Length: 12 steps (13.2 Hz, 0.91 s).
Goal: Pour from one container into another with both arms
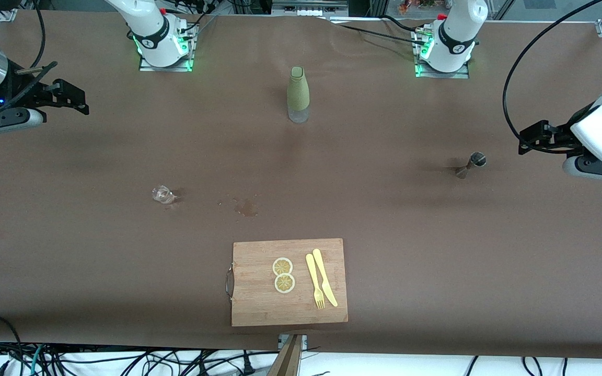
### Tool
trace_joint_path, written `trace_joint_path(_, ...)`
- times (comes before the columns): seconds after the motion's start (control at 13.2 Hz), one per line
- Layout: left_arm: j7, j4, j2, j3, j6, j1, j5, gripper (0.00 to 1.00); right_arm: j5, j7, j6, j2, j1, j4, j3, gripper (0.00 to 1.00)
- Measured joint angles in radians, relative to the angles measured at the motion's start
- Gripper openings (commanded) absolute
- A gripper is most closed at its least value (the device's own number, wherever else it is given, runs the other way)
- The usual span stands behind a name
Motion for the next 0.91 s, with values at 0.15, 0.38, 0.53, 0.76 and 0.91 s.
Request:
trace_joint_path(0.15, 0.000, 0.000, 0.000, 0.000, 0.000, 0.000, 0.000, 1.00, -0.016, 0.000, 0.008, 0.005, 0.000, 0.007, 0.000, 0.99)
trace_joint_path(0.38, 0.000, 0.000, 0.000, 0.000, 0.000, 0.002, 0.000, 1.00, -0.030, 0.000, 0.012, 0.020, -0.001, 0.057, -0.002, 0.99)
trace_joint_path(0.53, 0.000, 0.000, 0.000, -0.001, 0.000, 0.001, 0.000, 1.00, -0.032, 0.000, 0.012, 0.022, -0.006, 0.094, -0.009, 0.99)
trace_joint_path(0.76, 0.000, 0.000, 0.002, -0.001, 0.000, 0.000, 0.000, 1.00, -0.034, 0.000, 0.011, 0.022, -0.005, 0.106, -0.012, 0.99)
trace_joint_path(0.91, 0.000, 0.000, 0.004, -0.001, 0.000, 0.000, 0.000, 1.00, -0.034, 0.000, 0.011, 0.025, -0.002, 0.106, -0.007, 0.99)
